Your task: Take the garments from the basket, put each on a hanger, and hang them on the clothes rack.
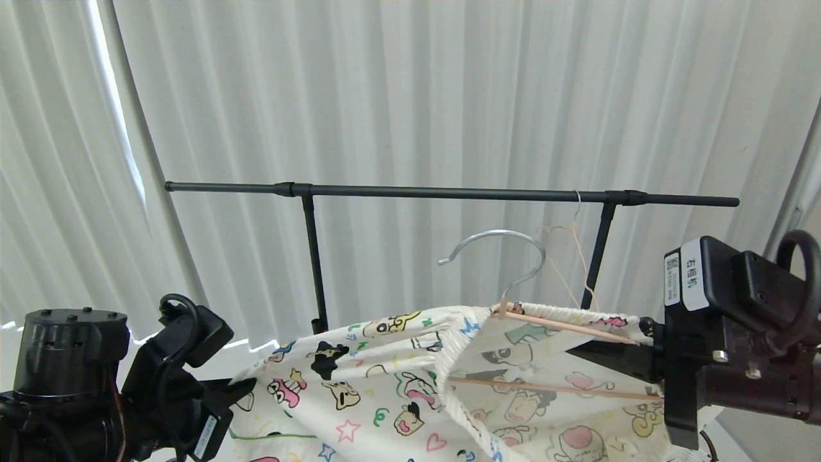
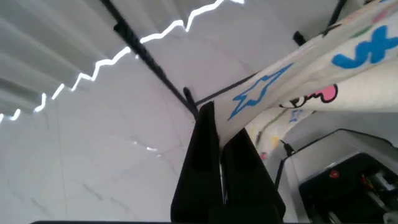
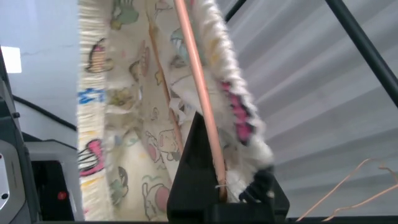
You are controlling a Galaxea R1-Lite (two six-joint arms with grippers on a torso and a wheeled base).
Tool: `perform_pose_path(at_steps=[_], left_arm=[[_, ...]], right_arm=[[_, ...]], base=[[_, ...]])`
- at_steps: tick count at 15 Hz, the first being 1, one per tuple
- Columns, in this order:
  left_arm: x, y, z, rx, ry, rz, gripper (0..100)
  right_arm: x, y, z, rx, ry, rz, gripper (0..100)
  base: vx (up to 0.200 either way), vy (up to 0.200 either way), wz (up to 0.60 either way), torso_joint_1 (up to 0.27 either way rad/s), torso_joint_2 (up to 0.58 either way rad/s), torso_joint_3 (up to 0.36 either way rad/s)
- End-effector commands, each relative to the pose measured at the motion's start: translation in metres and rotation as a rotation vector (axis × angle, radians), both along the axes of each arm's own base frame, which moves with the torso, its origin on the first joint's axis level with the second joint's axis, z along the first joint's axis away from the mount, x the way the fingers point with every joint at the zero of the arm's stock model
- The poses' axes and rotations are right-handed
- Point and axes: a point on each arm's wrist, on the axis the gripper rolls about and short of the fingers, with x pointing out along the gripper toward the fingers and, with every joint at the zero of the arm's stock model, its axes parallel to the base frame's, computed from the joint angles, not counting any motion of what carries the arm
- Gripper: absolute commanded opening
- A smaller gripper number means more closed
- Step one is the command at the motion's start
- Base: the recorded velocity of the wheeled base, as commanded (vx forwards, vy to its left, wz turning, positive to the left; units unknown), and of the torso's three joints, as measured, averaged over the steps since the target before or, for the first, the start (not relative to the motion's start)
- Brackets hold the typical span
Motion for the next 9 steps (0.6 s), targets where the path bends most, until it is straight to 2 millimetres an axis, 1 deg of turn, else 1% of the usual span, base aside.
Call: perform_pose_path(at_steps=[1, 4, 7, 8, 9], left_arm=[[-0.002, 0.011, -0.008, 0.027, 0.036, 0.079, 0], [-0.007, 0.013, -0.013, 0.063, 0.047, 0.118, 0], [-0.009, 0.009, -0.005, 0.054, -0.011, 0.100, 0], [-0.011, 0.009, -0.003, 0.051, -0.035, 0.097, 100], [-0.014, 0.009, 0.000, 0.042, -0.056, 0.098, 100]], right_arm=[[0.000, 0.000, 0.001, 0.006, -0.003, -0.002, 0], [0.000, 0.000, 0.003, 0.027, 0.000, -0.009, 0], [0.001, 0.001, 0.005, 0.051, -0.003, -0.018, 0], [0.001, 0.001, 0.005, 0.050, -0.002, -0.018, 0], [0.001, 0.001, 0.004, 0.048, -0.001, -0.020, 0]], base=[[0.000, 0.000, 0.00, 0.000, 0.00, 0.000], [0.000, 0.000, 0.00, 0.000, 0.00, 0.000], [0.000, 0.000, 0.00, 0.000, 0.00, 0.000], [0.000, 0.000, 0.00, 0.000, 0.00, 0.000], [0.000, 0.000, 0.00, 0.000, 0.00, 0.000]])
